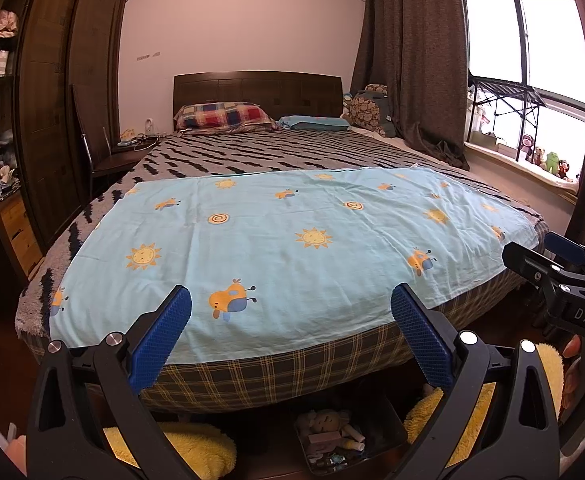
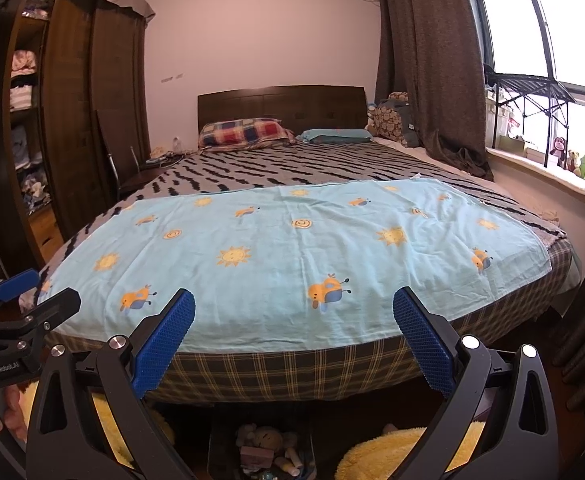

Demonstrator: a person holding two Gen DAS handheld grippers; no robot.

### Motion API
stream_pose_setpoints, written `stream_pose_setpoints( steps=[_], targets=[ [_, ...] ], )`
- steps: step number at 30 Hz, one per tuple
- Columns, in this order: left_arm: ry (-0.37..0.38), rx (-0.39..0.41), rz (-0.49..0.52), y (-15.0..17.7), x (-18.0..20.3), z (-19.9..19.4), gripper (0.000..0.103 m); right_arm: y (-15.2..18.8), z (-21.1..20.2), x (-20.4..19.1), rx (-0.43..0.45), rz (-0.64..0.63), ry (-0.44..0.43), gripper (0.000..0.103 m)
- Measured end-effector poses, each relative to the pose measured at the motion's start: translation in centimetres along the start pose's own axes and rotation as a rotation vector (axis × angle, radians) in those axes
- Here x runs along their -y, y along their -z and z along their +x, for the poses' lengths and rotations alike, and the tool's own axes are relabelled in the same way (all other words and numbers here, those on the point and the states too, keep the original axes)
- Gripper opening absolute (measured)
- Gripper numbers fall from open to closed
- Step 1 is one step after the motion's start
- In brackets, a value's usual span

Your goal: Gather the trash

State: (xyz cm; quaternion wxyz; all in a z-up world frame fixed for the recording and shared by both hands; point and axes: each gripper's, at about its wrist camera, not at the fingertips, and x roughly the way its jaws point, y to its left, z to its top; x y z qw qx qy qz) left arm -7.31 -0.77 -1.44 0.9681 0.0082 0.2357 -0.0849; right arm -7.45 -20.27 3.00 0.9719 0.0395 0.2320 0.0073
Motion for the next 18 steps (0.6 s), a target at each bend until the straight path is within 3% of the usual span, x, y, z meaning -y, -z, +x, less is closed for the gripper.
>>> stream_pose_setpoints(
  steps=[18],
  targets=[
    [-0.03,0.011,0.022,0.12,0.16,-0.04,0.095,0.29,0.81,0.25,-0.016,0.001,0.02,0.1]
  ],
)
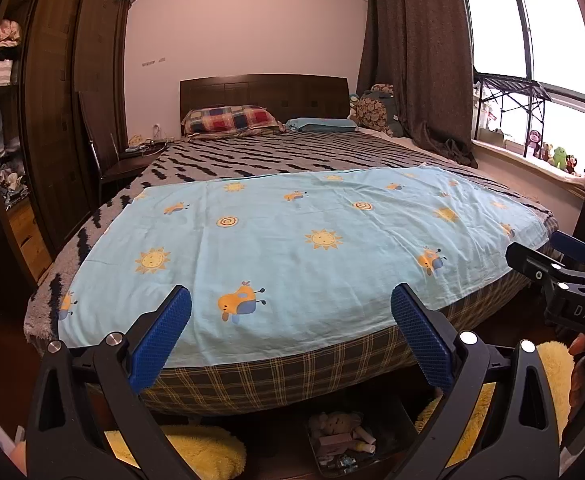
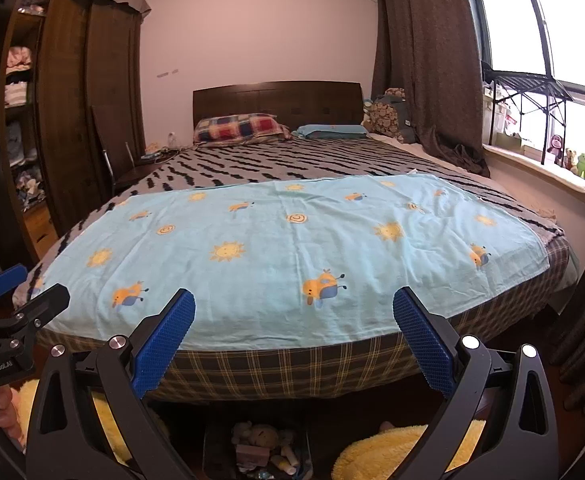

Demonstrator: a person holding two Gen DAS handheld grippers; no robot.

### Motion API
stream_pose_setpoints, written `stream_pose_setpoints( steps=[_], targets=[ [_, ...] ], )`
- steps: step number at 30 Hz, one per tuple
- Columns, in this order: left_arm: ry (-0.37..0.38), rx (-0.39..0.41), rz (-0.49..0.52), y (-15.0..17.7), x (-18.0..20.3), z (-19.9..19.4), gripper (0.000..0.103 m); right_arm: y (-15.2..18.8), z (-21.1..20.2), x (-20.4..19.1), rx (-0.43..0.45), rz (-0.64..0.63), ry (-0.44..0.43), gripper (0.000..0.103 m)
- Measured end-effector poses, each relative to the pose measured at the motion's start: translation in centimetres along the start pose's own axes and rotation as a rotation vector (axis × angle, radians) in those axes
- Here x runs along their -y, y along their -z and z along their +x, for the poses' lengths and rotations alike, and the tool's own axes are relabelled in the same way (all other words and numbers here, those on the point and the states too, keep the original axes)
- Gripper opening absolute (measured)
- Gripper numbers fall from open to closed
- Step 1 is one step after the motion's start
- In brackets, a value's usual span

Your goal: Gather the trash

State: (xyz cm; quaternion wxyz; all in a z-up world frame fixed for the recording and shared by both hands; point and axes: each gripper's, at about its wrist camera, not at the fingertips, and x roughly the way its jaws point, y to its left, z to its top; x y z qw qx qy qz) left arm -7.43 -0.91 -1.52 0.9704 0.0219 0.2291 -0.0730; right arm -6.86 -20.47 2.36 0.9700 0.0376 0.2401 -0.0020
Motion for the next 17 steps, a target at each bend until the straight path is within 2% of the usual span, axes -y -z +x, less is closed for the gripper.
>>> stream_pose_setpoints(
  steps=[17],
  targets=[
    [0.001,-0.02,-0.021,-0.12,-0.26,0.89,0.095,0.13,0.9,0.27,-0.016,0.003,0.009,0.1]
  ],
)
